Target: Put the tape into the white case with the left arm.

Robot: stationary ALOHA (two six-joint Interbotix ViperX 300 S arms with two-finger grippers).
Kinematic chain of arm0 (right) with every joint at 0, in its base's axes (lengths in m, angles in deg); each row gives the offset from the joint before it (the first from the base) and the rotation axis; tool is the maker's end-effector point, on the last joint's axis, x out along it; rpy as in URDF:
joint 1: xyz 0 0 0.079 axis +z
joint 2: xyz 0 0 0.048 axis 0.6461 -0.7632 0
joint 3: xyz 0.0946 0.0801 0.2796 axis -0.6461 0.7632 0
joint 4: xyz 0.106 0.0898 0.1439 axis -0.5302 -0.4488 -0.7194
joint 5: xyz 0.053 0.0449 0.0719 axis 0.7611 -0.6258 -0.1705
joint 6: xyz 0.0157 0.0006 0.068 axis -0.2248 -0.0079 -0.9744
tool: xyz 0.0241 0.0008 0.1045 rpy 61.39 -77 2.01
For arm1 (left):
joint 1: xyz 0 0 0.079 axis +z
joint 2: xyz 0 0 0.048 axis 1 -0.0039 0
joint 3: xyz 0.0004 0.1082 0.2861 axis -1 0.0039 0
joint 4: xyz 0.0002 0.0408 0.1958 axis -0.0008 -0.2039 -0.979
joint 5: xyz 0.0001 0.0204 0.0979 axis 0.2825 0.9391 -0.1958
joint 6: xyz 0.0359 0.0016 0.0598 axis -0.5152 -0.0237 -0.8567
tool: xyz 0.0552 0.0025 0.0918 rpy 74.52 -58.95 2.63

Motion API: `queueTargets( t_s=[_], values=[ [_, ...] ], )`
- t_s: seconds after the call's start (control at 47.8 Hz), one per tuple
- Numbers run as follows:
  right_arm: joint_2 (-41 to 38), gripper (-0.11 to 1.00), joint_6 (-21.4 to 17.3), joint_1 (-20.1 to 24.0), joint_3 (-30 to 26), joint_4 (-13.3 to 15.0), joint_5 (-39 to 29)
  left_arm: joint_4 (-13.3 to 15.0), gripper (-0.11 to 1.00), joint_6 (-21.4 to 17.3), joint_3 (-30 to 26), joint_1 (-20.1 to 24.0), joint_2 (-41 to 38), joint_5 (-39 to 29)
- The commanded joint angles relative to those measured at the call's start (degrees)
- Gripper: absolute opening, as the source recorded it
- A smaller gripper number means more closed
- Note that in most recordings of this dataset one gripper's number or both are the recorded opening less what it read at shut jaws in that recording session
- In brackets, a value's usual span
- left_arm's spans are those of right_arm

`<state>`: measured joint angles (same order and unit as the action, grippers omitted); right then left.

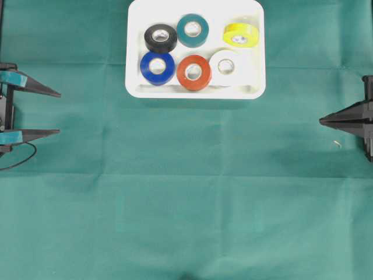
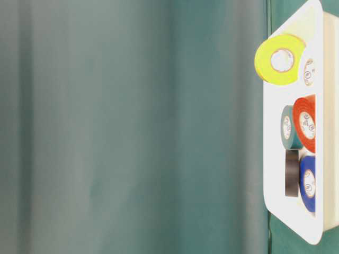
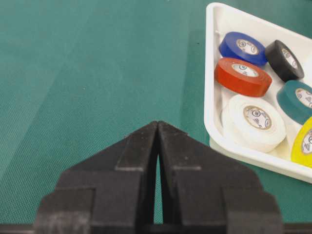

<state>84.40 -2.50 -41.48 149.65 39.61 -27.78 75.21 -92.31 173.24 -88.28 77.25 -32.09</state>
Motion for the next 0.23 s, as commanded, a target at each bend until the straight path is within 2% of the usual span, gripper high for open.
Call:
queueTargets(
  t_s=[0.0, 0.209],
  values=[
    [-0.53, -0.09, -0.09, -0.09, 0.88, 0.53, 0.53, -0.09, 0.96, -0.09, -0.53, 0.18, -0.35, 0.35],
    [-0.53, -0.09, -0.09, 0.00, 0.88, 0.53, 0.53, -0.09, 0.96, -0.09, -0.18, 0.18, 0.70, 0.35]
  ],
)
